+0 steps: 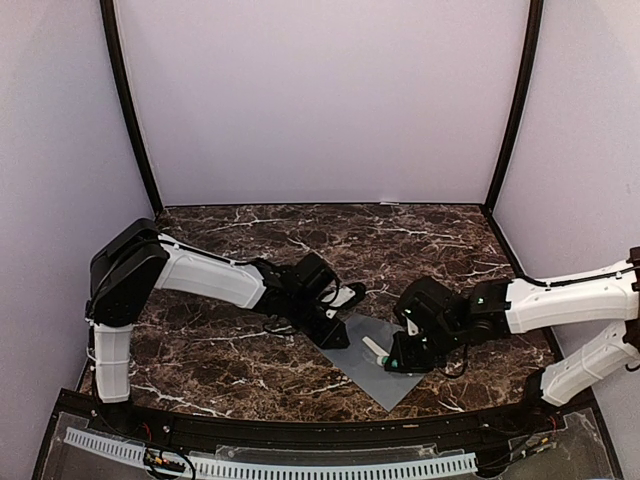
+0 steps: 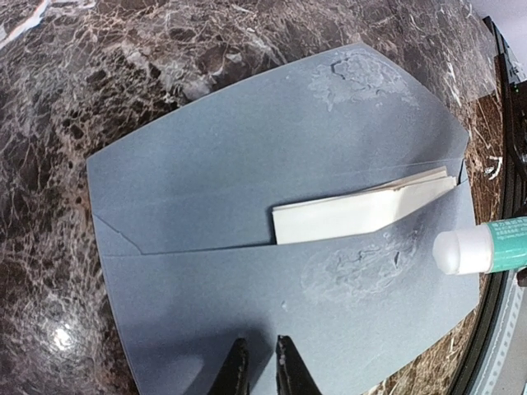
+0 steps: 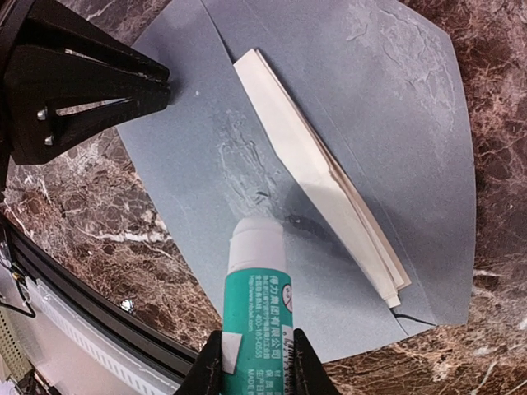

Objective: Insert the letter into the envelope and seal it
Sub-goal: Paint the envelope flap on the envelope.

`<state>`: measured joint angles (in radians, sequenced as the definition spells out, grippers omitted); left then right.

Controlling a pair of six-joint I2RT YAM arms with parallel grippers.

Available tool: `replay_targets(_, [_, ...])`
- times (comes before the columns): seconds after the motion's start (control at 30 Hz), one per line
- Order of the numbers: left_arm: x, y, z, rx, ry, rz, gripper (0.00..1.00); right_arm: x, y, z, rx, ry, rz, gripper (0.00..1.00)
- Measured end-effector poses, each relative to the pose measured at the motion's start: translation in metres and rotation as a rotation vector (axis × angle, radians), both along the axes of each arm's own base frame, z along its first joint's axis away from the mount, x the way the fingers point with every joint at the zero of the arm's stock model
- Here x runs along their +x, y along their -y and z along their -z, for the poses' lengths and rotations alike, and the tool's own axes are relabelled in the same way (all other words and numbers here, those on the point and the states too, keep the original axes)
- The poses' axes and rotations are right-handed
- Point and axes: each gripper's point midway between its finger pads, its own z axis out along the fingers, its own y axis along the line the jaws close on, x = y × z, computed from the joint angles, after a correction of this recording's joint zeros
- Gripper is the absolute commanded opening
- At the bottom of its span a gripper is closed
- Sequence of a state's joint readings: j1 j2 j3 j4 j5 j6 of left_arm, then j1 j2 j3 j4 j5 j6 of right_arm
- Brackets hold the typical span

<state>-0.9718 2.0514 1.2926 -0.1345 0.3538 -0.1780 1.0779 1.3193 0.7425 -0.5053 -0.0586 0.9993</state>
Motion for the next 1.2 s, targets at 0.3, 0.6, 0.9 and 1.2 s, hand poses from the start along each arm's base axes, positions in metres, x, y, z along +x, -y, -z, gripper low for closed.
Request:
replay_targets(0.3, [0.001,0.000,0.001,0.001,0.011,0.010,0.10,-0.001,0.003,0.016,-0.049,-0.029,-0.017,0.00])
replay_targets(0.6, [0.001,0.000,0.002,0.001,0.013,0.012,0.09,0.003,-0.002,0.022,-0.061,-0.041,-0.029,0.00])
replay_targets(0.9, [0.002,0.001,0.002,-0.002,0.010,0.012,0.08,0.018,-0.021,0.022,-0.049,-0.023,-0.049,0.00])
replay_targets(1.2, [0.002,0.002,0.002,-0.004,0.009,0.014,0.07,0.032,-0.035,0.022,-0.043,-0.002,-0.060,0.00])
